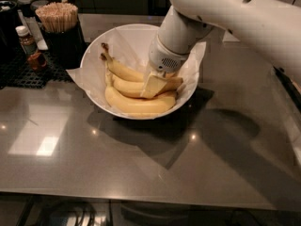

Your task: Pick banana from white bowl

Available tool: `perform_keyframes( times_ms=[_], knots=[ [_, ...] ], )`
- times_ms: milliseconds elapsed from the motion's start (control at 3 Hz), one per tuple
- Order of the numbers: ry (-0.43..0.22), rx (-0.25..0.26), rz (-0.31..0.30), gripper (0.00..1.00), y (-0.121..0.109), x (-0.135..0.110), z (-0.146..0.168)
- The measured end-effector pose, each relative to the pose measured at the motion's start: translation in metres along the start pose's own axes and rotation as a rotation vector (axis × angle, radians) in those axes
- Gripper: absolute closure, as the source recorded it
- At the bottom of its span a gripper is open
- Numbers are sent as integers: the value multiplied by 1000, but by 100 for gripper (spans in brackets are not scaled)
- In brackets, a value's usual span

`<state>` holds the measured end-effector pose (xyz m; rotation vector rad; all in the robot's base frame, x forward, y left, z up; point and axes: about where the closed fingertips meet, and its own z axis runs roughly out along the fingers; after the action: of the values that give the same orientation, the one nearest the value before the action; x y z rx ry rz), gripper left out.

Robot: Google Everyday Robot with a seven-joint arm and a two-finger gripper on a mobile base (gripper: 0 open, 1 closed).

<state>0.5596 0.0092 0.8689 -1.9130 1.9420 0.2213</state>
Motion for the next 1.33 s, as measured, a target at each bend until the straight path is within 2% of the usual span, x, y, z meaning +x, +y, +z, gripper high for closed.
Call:
perform_keyframes(
  times_ms=[1000, 1333],
  knots=[
    [0, -5, 6, 100, -2, 0, 1],
    [20, -3, -8, 100, -2, -8, 5]
  ],
)
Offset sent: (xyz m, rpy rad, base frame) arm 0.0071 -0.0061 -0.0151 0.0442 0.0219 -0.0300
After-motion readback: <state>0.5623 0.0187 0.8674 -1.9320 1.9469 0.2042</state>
